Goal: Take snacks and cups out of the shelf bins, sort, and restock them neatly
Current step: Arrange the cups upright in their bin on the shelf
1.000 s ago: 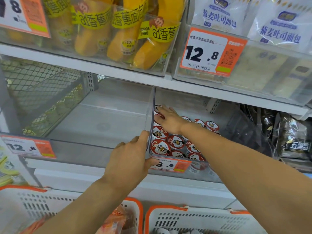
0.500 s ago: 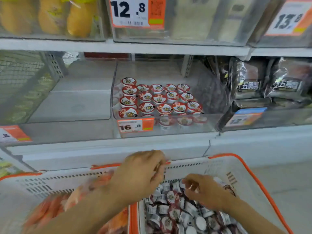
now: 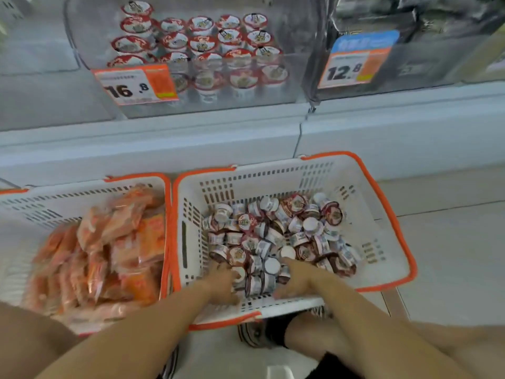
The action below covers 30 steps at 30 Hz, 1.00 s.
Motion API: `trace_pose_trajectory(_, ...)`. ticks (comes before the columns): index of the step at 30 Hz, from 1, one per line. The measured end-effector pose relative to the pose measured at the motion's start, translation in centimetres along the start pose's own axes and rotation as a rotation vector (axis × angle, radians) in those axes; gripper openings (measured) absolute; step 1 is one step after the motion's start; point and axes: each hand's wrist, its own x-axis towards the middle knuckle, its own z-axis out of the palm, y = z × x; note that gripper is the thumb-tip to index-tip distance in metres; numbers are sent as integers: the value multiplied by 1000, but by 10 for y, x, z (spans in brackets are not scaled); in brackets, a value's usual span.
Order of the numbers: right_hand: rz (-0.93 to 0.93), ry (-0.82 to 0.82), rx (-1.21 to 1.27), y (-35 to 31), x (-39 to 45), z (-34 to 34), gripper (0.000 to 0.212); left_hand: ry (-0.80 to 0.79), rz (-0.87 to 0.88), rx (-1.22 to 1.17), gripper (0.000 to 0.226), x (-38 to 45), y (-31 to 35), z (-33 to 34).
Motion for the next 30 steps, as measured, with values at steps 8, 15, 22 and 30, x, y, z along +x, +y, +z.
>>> trace_pose_trajectory(8, 78, 58, -224, 0, 28, 4, 124, 18, -82, -171, 102, 20, 0, 13)
trace_pose_trajectory(15, 1, 93, -253, 7, 38, -2, 98, 83, -185, -260, 119, 39, 0, 14)
trace_pose_trajectory(22, 5, 130, -602, 4, 51, 5, 65, 15, -170, -281, 122, 45, 2, 14)
trace_pose_trajectory(30, 17, 198, -279, -5, 40, -11, 49, -204, -209, -619, 91, 25, 6, -15)
